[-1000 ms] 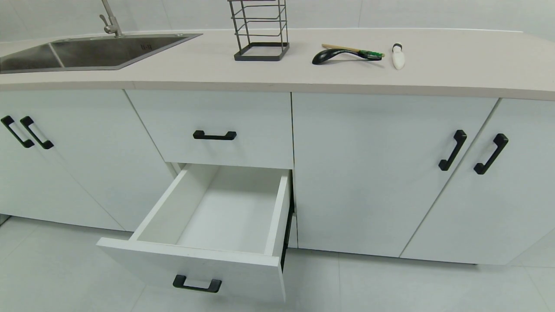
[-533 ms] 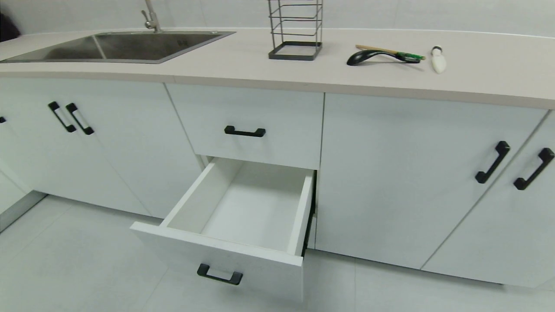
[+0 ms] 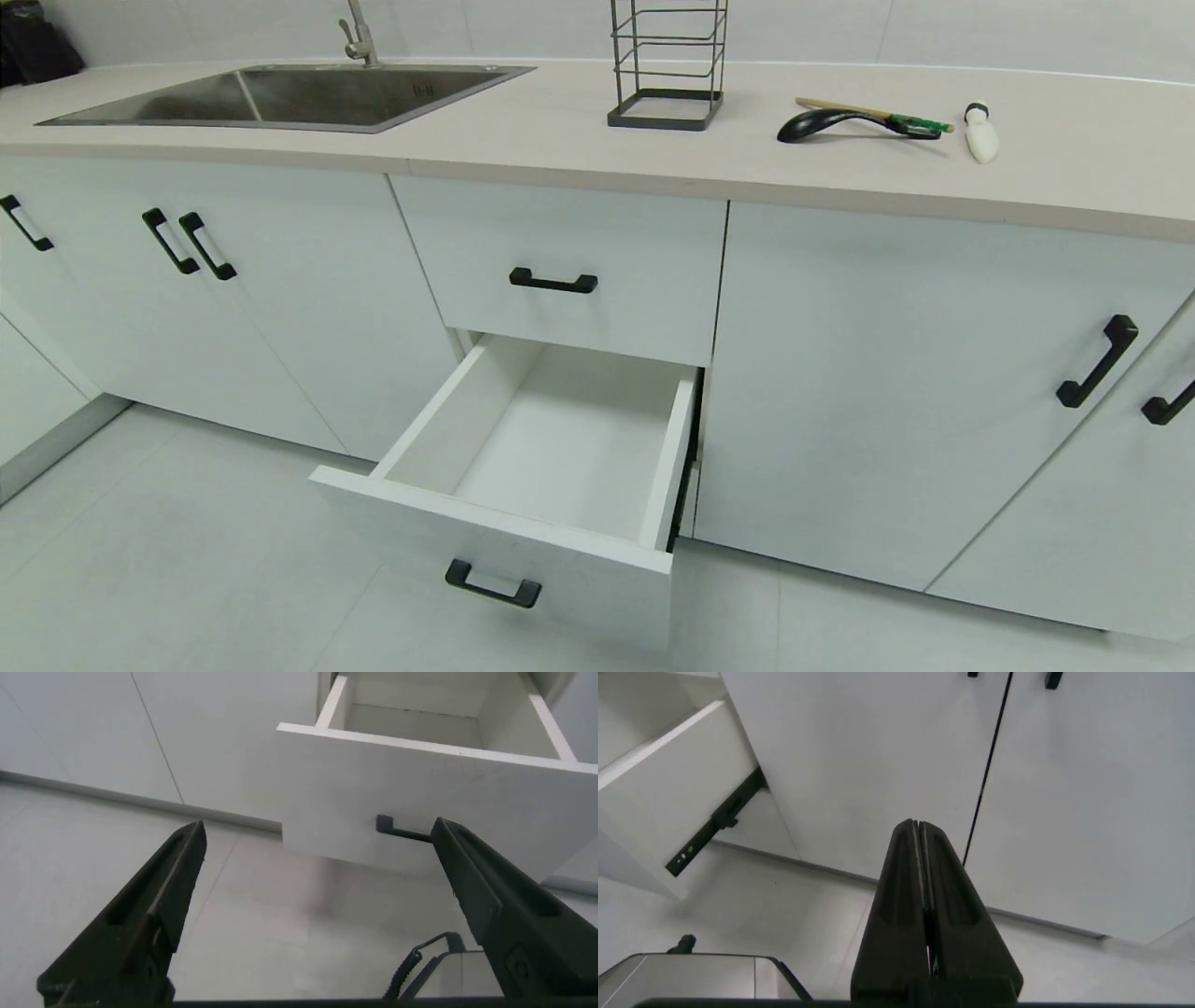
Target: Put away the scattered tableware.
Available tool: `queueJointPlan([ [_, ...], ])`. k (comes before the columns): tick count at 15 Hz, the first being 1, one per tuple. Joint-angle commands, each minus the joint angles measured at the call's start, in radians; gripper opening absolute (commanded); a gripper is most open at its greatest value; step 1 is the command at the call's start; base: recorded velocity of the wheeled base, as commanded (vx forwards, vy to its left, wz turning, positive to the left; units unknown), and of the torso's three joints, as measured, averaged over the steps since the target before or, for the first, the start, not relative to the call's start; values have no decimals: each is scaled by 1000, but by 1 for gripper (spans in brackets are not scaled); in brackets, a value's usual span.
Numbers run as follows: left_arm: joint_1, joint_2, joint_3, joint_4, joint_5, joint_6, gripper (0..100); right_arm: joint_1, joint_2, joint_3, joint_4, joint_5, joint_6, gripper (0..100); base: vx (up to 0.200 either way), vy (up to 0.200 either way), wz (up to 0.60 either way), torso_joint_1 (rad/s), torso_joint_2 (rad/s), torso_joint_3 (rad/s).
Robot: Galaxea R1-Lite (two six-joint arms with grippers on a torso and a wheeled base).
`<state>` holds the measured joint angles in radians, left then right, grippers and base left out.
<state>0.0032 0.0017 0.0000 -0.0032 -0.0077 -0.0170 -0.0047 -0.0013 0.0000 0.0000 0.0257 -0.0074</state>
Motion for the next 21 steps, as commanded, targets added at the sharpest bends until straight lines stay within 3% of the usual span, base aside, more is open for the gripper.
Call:
queueJointPlan([
  [1, 0, 3, 0, 0, 0, 0, 100, 0, 1, 0, 0, 0, 1, 0, 200, 0, 0, 7, 2, 2],
  [4, 0, -2, 0, 0, 0, 0, 100, 0, 1, 0, 0, 0, -2, 0, 200, 0, 0, 2, -5, -1],
  [8, 0, -2, 0, 0, 6, -8, 100, 0, 1, 0, 0, 0, 0, 0, 0, 0, 0, 0, 0, 0],
  [13, 0, -2, 0, 0, 18, -14, 100, 0, 1, 0, 0, 0, 0, 0, 200, 0, 0, 1, 1, 2],
  [21, 0, -2, 0, 0, 20, -17, 100, 0, 1, 0, 0, 2, -3, 0, 0, 0, 0, 0, 0, 0],
])
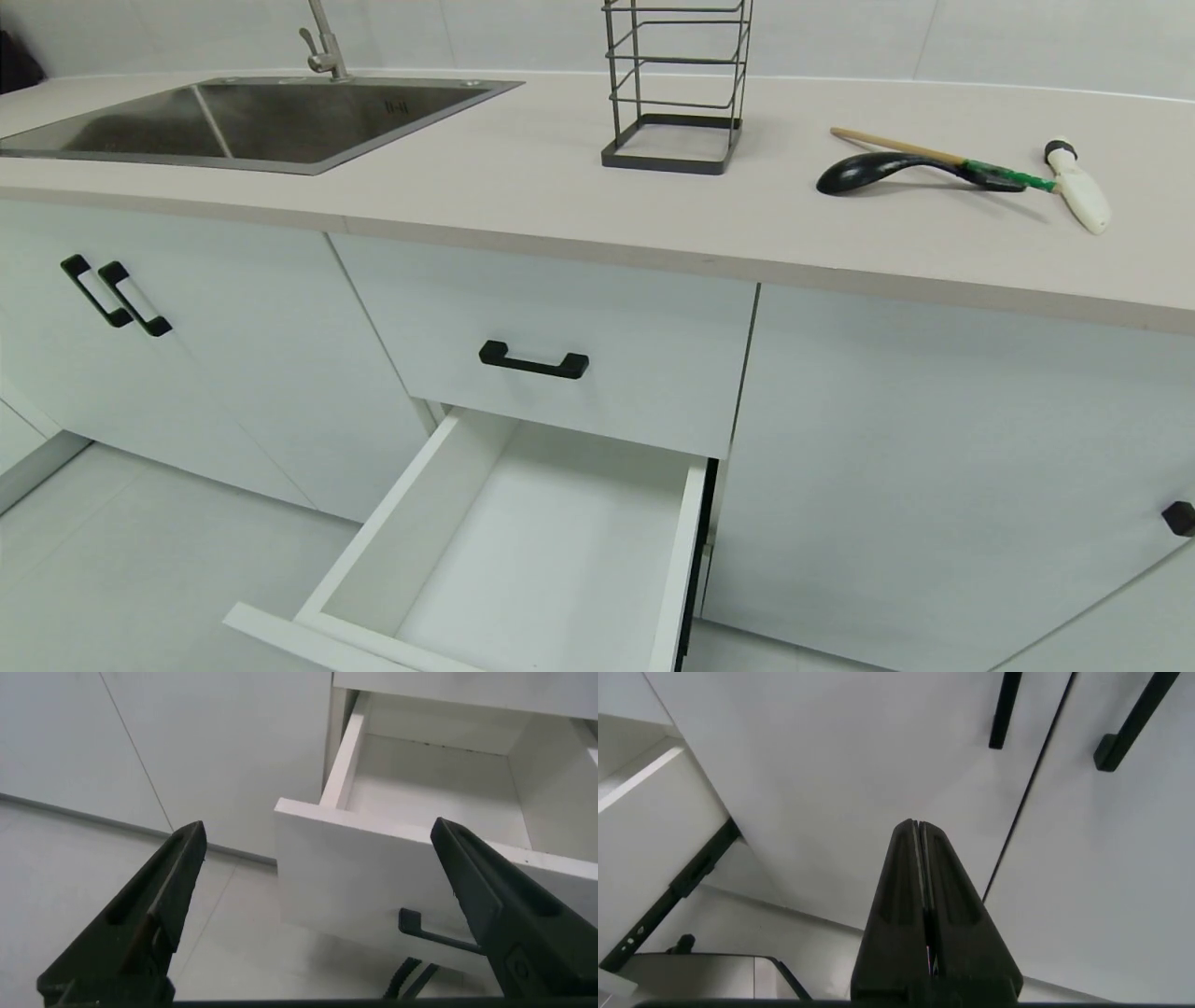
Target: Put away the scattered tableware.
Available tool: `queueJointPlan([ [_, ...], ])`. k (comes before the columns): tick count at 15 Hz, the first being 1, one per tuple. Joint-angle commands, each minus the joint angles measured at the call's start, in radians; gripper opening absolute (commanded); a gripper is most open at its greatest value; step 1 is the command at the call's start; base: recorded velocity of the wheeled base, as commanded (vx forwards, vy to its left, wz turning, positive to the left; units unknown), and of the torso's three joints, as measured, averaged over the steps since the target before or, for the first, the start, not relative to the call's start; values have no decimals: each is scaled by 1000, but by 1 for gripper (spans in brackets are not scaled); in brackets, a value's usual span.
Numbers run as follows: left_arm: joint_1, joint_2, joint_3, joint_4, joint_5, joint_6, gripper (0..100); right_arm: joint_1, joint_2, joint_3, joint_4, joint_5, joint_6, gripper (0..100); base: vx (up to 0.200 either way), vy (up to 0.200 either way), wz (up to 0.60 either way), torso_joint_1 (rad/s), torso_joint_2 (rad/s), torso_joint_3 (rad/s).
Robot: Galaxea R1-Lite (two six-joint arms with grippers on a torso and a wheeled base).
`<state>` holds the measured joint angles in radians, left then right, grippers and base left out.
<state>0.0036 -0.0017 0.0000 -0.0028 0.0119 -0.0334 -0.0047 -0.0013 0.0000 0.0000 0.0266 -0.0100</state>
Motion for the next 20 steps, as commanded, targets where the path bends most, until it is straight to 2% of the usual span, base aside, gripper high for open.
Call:
queueJointPlan([
  [1, 1, 2, 0, 0, 0, 0, 100, 0, 1, 0, 0, 1, -1, 0, 0, 0, 0, 0, 0, 0],
  [5, -1, 2, 0, 0, 0, 0, 100, 0, 1, 0, 0, 1, -1, 0, 0, 0, 0, 15, -27, -7],
  [10, 1, 2, 0, 0, 0, 0, 100, 0, 1, 0, 0, -1, 2, 0, 0, 0, 0, 219, -125, -117],
  [17, -1, 2, 0, 0, 0, 0, 100, 0, 1, 0, 0, 3, 1, 0, 0, 0, 0, 224, -577, -213],
  [20, 1, 2, 0, 0, 0, 0, 100, 0, 1, 0, 0, 3, -1, 0, 0, 0, 0, 87, -486, -225],
])
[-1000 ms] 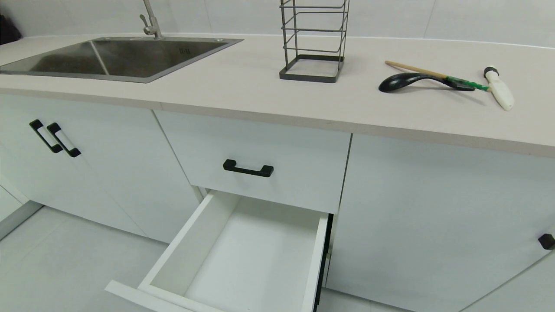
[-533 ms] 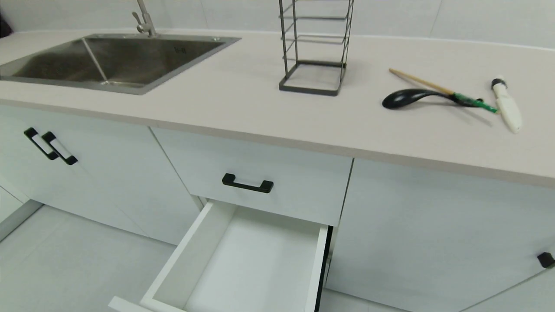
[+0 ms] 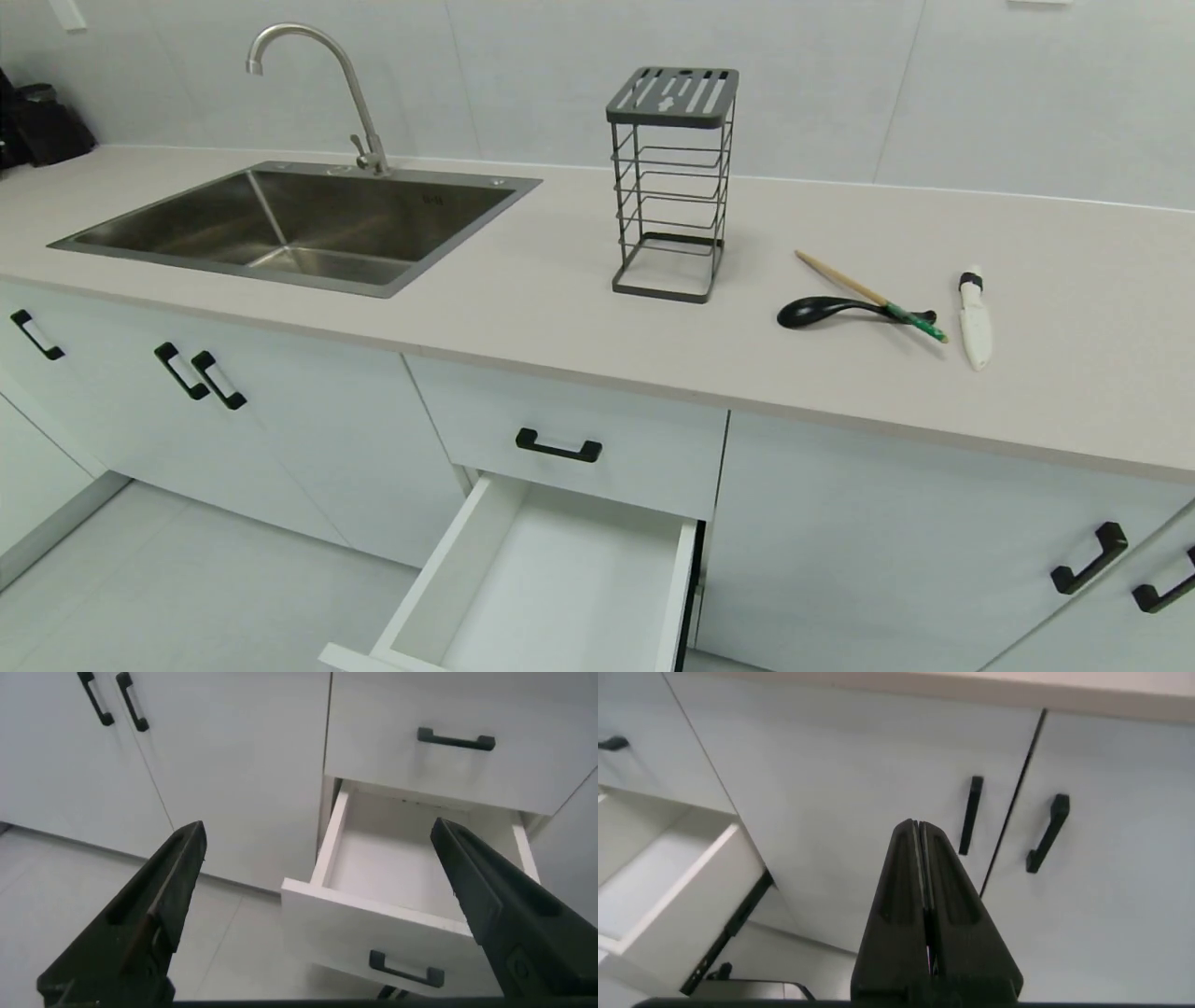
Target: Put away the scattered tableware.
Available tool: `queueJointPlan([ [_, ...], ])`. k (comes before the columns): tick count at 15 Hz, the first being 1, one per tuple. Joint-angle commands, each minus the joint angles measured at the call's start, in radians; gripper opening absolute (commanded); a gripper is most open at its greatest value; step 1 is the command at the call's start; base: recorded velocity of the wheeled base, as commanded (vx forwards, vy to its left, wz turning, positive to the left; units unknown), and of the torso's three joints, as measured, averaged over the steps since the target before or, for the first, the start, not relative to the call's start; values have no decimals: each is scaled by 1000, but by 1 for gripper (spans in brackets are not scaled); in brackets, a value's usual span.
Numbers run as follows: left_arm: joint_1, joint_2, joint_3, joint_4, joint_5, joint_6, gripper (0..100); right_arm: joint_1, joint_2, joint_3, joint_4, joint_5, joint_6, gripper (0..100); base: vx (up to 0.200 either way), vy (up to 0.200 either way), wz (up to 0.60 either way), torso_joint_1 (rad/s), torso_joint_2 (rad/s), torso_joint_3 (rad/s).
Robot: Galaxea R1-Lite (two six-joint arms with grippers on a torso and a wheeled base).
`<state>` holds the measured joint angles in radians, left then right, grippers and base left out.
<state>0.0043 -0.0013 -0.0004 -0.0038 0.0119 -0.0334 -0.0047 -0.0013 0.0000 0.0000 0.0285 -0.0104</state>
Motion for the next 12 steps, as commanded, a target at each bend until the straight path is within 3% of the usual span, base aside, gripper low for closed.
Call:
queueJointPlan([
  [1, 0, 1, 0, 1, 0, 0, 100, 0, 1, 0, 0, 1, 0, 0, 0, 0, 0, 227, -505, -227],
  [4, 0, 1, 0, -1, 0, 0, 100, 0, 1, 0, 0, 2, -3, 0, 0, 0, 0, 395, -483, -233],
  [12, -1, 1, 0, 1, 0, 0, 100, 0, 1, 0, 0, -2, 3, 0, 0, 0, 0, 289, -522, -250],
])
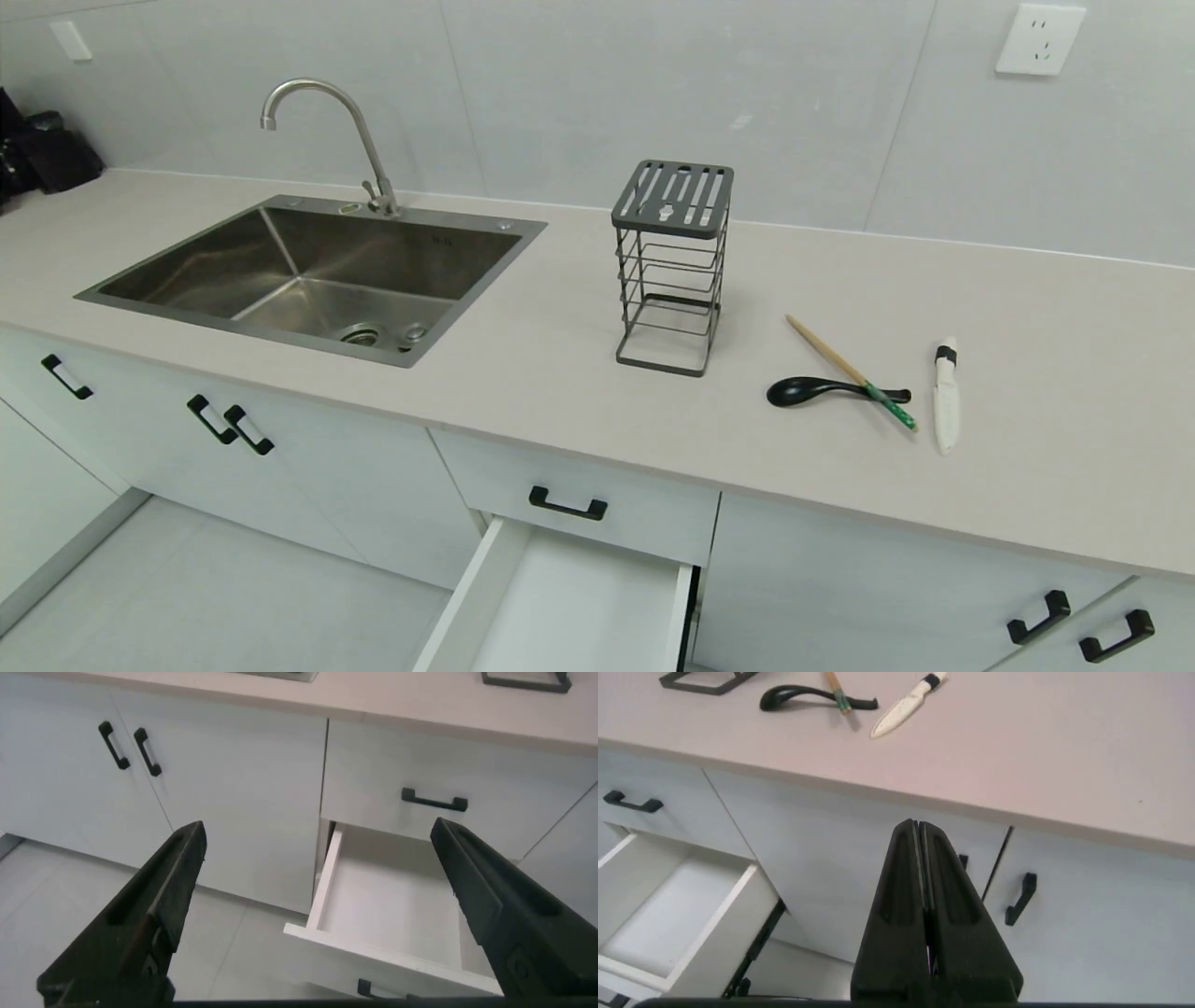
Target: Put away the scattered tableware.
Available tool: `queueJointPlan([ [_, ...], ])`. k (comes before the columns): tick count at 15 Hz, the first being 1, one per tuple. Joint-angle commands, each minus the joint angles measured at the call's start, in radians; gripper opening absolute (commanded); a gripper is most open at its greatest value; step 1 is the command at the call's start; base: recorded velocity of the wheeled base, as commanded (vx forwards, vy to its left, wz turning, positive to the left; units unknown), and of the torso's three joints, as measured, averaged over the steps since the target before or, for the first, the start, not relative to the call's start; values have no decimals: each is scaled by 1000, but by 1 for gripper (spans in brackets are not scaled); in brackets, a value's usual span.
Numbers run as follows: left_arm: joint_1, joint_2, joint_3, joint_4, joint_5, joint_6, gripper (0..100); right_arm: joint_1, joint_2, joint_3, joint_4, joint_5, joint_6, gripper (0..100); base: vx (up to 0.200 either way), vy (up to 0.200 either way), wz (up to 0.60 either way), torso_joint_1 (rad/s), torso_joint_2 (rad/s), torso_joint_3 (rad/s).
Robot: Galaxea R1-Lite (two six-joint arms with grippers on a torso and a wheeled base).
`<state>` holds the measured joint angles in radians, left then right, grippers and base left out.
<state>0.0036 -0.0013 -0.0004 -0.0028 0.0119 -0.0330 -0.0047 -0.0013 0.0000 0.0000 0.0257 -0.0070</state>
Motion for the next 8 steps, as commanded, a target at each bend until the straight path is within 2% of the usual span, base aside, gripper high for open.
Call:
queueJointPlan([
  [1, 1, 1, 0, 0, 0, -1, 100, 0, 1, 0, 0, 0, 1, 0, 0, 0, 0, 286, -554, -266],
  [3, -1, 1, 0, 0, 0, -1, 100, 0, 1, 0, 0, -1, 1, 0, 0, 0, 0, 303, -581, -281],
  [4, 1, 1, 0, 0, 0, -1, 100, 0, 1, 0, 0, -1, 2, 100, 0, 0, 0, 271, -544, -256],
  [8, 1, 1, 0, 0, 0, -1, 100, 0, 1, 0, -2, 5, -4, 100, 0, 0, 0, 84, -154, -78],
])
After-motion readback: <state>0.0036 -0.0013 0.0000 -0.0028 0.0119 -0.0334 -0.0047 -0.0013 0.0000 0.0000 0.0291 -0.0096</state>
